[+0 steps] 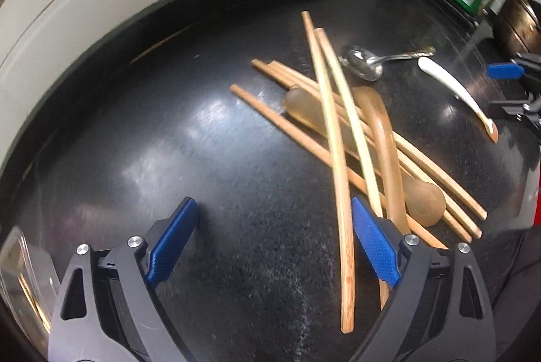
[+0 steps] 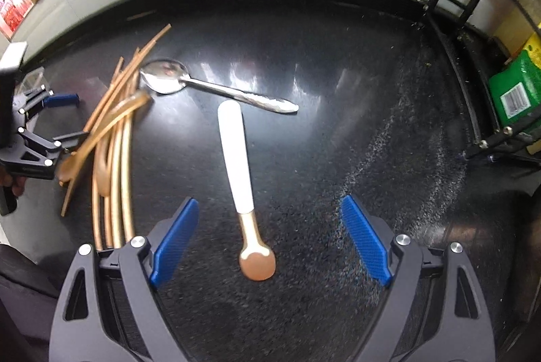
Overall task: Organize utensils
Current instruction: 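Close the left tool on a wooden chopstick while the right tool grasps the white-handled spoon, then lift the chopstick and white-handled spoon and carry both over the clear tray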
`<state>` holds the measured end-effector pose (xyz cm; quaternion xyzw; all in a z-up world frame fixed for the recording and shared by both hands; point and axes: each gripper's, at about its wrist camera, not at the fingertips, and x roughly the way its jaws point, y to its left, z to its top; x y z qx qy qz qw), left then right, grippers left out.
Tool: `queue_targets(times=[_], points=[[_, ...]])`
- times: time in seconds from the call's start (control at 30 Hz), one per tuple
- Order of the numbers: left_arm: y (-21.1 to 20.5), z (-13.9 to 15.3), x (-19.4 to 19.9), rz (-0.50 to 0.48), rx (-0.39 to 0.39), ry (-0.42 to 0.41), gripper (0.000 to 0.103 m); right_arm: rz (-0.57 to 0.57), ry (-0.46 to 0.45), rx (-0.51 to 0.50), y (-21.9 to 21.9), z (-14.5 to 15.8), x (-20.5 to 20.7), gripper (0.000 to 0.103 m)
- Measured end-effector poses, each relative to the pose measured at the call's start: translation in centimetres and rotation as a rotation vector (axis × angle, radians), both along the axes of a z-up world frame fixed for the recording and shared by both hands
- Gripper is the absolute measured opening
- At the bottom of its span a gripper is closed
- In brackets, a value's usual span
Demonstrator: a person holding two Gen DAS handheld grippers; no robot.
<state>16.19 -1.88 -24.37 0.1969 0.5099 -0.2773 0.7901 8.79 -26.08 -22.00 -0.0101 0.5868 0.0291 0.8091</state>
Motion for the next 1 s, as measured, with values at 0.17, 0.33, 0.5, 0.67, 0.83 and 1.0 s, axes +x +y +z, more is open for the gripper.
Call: queue_targets(times=[0.17, 0.33, 0.5, 0.67, 0.83, 1.0], points=[[-0.8, 0.1, -0.2, -0.009, -0.029, -0.04, 0.072, 0.035, 0.02, -0.02, 0.6, -1.8, 0.4, 0.074], [-1.7, 0.5, -1.4, -0.015, -0.042, -0.074, 0.033, 0.073, -0.005, -0.017, 1.2, -2.3, 0.3, 0.071], [-2.7, 0.6, -2.4, 0.004, -0.032, -0.071, 0.009, 0.07, -0.03, 0.013, 1.4, -1.8, 0.2, 0.014], [-2.9, 0.8, -2.2, 0.045, -0.041, -0.032, 0.006, 0.03, 0.001, 0.059, 1.1, -1.5, 1.1, 0.014], [-1.4, 3.3, -2.6, 0.096, -0.058, -0.071, 0.006, 0.014, -0.042, 0.078, 1.4, 0.7, 0.5, 0.014], [-0.3, 6.7, -4.1, 0.146, -0.056, -0.12, 0.006, 0.013, -0.12, 0.093, 2.3, 4.5, -1.2, 0.014]])
